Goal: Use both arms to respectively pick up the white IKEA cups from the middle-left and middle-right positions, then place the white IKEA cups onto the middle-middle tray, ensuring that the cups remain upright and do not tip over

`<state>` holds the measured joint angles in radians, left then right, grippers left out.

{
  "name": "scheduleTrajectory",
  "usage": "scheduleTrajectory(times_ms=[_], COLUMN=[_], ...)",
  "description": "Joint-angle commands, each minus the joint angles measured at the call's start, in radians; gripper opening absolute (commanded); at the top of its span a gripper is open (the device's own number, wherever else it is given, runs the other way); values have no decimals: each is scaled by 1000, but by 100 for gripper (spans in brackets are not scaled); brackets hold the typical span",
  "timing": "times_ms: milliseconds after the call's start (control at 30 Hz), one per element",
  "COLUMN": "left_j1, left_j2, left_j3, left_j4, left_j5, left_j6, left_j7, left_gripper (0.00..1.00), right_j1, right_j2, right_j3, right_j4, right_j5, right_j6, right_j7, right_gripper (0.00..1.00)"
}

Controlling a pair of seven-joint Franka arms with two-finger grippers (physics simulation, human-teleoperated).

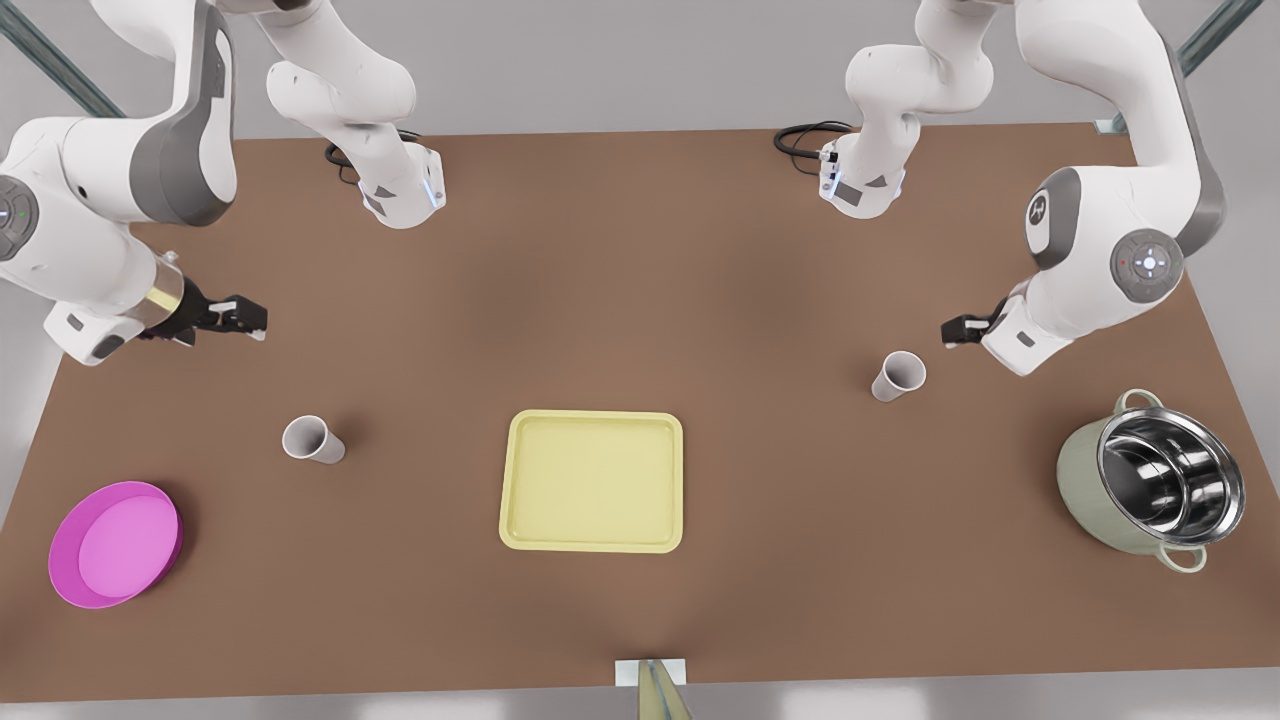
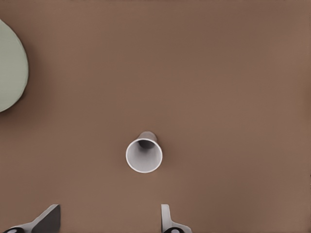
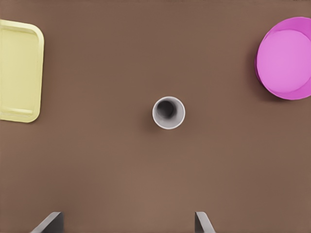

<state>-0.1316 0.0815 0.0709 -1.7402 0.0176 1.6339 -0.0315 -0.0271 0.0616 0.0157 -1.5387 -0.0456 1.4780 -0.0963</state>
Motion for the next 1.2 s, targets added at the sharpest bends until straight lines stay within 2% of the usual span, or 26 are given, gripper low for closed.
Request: scheduleTrajectory(times_ms=[0, 100, 167, 200, 233, 300, 400, 633, 767, 800, 833, 900, 1000, 1067, 1167], left_j1=[13, 17, 17, 17, 17, 18, 17, 27, 27, 27, 27, 26, 23, 23, 20], left_j2=[1, 29, 53, 53, 53, 63, 86, 132, 178, 178, 188, 195, 193, 193, 192], left_j3=[3, 16, 49, 49, 49, 49, 49, 53, 53, 53, 53, 53, 52, 50, 35], left_j4=[-5, -30, -208, -298, -349, -447, -483, -541, -544, -544, -544, -542, -541, -539, -536], left_j5=[-8, -10, -10, -16, -16, -18, -18, -21, -45, -48, -48, -68, -136, -206, -223], left_j6=[67, 102, 380, 487, 538, 652, 727, 727, 725, 725, 725, 727, 725, 725, 725], left_j7=[38, 39, 39, 38, 39, 39, 38, 31, 30, 31, 33, 33, 36, 36, 38], left_gripper=[100, 100, 100, 100, 100, 100, 100, 100, 100, 92, 72, 52, 45, 34, 27], right_j1=[-8, -7, -33, -45, -102, -116, -116, -134, -166, -172, -172, -172, -185, -183, -183], right_j2=[3, 98, 282, 326, 389, 441, 458, 443, 423, 403, 397, 415, 434, 449, 458], right_j3=[-2, -2, -3, -5, -3, -3, 6, 6, 7, 7, 7, 7, 6, 6, 6], right_j4=[0, 14, 120, 129, 129, 129, 85, -60, -190, -251, -287, -285, -285, -287, -287], right_j5=[1, -43, -42, -43, -39, -39, -30, 1, 9, 9, 10, 18, 38, 47, 47], right_j6=[16, 19, 119, 188, 255, 338, 427, 504, 656, 715, 766, 788, 791, 791, 791], right_j7=[-46, -42, -144, -146, -148, -152, -154, -166, -227, -227, -227, -227, -227, -227, -227], right_gripper=[100, 100, 100, 100, 100, 100, 100, 100, 100, 100, 100, 100, 100, 100, 100])
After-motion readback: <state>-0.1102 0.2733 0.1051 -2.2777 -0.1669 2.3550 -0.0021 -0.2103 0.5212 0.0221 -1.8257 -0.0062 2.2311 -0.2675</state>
